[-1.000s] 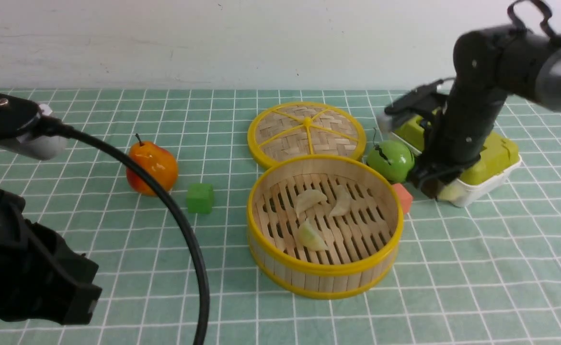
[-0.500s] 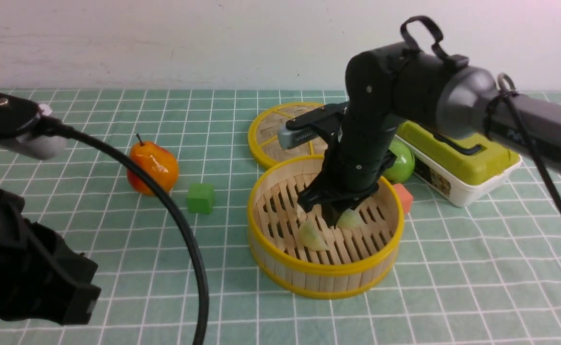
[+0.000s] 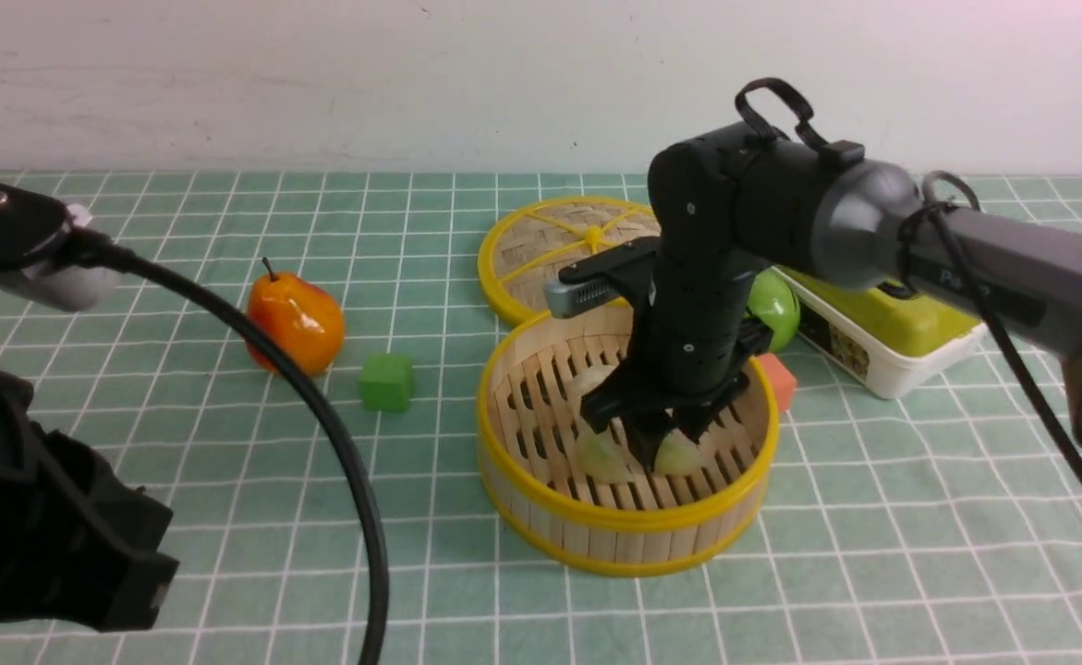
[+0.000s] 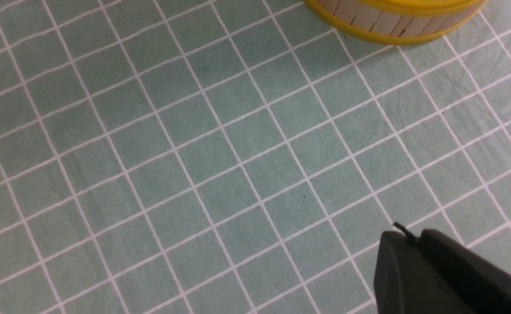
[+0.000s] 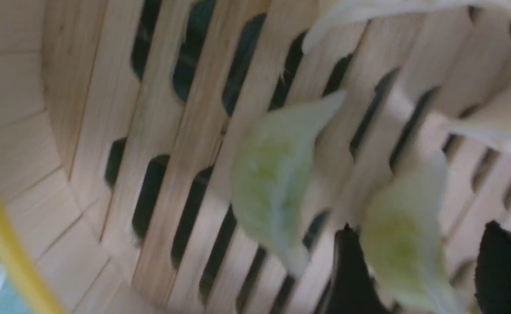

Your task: Put the dumplings into the steamer on the table with the blue tablecloth.

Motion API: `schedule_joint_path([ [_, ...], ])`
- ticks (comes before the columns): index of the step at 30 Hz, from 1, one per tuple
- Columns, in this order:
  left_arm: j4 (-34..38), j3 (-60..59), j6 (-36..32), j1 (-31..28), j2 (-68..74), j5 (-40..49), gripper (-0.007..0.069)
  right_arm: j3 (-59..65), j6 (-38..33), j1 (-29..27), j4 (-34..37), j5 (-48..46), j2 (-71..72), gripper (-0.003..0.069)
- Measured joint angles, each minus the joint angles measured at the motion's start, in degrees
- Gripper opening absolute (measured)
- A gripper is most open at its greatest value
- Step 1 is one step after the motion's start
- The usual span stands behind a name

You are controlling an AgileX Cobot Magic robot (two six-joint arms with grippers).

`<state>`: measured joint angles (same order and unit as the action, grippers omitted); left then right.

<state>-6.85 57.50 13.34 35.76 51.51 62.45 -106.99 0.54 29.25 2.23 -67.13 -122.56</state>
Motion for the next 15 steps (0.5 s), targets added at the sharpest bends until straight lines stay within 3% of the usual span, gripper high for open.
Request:
schedule_joint_path([
  [5,-1.9,-1.1,0.5,0.0,-6.8,2.9,0.0039,0.4,-0.5,0.0,-0.4,-2.2,8.1,0.0358],
  [8,-2.5,-5.1,3.3,0.0,-16.4,3.3,0.004,4.2,-1.1,0.0,-0.2,-0.8,17.8,0.0295],
  [15,-2.5,-16.6,8.6,0.0,-32.3,-2.9,0.0049,21.8,-1.1,0.0,4.3,13.7,37.6,0.014],
])
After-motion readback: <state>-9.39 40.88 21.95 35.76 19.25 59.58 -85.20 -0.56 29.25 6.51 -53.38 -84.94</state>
